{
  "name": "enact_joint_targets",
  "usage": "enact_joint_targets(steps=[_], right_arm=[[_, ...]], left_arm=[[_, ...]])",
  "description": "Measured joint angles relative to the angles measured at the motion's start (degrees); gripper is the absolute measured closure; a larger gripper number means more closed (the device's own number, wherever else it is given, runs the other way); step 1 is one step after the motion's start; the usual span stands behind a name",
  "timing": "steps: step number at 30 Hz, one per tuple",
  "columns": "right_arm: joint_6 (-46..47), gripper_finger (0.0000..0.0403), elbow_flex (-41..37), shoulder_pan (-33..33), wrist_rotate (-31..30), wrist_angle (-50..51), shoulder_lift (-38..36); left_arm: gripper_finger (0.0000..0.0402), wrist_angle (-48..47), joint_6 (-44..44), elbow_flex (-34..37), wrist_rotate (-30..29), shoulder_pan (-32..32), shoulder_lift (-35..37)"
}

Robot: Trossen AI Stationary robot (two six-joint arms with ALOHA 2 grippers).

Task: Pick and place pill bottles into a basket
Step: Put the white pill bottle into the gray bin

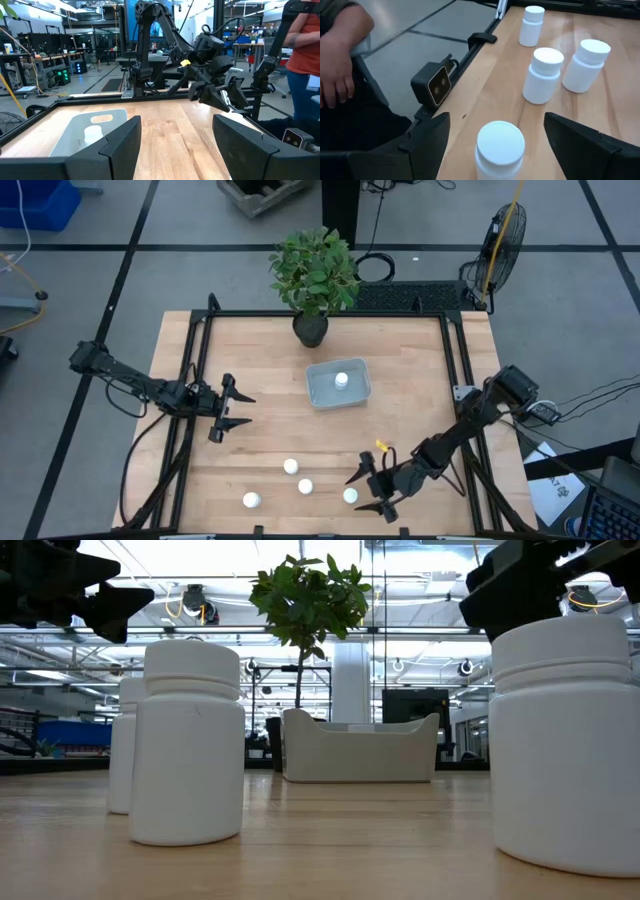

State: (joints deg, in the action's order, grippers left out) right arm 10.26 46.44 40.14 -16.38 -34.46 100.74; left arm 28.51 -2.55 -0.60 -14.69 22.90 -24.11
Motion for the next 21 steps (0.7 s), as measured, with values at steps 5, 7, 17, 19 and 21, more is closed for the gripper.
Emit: enact_joint_targets(steps=[5,7,17,19,21], right_arm=[[0.4,0.0090,0.0,0.0,0.0,-0.3,0.5],[1.0,0.0090,0.0,0.0,0.0,0.2,0.5],[2.8,0.0090,0.1,0.0,0.0,-1.4,3.3],[2.8,0.0090,0.1,0.0,0.0,-1.2,3.8],[3.6,0.0090,0.1,0.0,0.0,-1.4,4.2]], left_arm=[[0.0151,0.0,0.0,0.0,0.0,0.0,0.0],[0.0151,0.0,0.0,0.0,0.0,0.0,0.0],[0.0151,0.0,0.0,0.0,0.0,0.0,0.0],[0.0151,0.0,0.0,0.0,0.0,0.0,0.0],[0.0151,0.0,0.0,0.0,0.0,0.0,0.0]])
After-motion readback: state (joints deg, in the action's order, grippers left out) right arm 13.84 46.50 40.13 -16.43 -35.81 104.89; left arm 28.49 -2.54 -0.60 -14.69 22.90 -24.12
